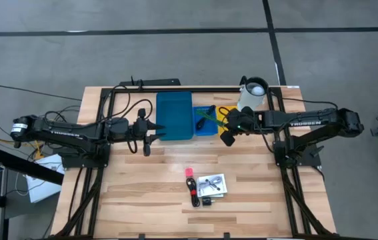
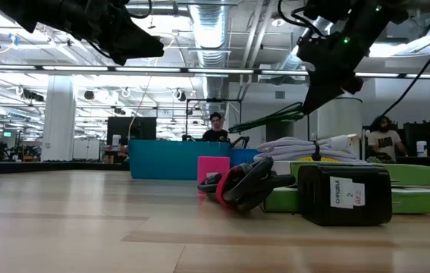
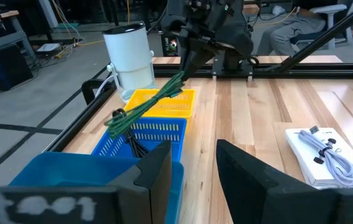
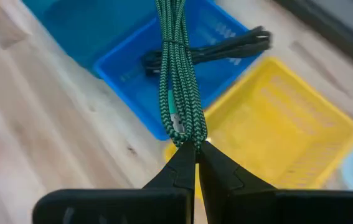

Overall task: Pick and place items into bin
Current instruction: Put the green charger cable into the blue basket

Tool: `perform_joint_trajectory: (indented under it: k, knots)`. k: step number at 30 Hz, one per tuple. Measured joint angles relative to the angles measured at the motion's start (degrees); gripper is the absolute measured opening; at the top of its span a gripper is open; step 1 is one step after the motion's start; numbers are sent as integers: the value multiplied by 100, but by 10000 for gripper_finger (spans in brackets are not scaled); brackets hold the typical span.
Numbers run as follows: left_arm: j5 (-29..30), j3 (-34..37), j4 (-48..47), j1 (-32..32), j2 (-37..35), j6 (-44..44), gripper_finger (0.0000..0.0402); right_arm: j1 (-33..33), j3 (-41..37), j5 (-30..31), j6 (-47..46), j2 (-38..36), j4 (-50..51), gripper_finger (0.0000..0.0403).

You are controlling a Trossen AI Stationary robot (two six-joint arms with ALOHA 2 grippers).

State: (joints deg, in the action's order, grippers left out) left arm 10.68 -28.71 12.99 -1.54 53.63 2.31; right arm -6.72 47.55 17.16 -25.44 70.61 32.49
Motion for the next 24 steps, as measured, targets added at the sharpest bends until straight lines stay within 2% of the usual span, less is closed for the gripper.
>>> perform_joint_trajectory:
  k: [4,15,24]
  knots:
    - [0,0,0,0,0,0,117,-151,-2,-358,42,0,-302,2]
    - [0,0,-4,1,0,-9,117,-403,-2,-380,-73,0,-469,2]
    - [0,0,-136,1,0,-34,117,-365,-2,-383,-346,0,-360,2]
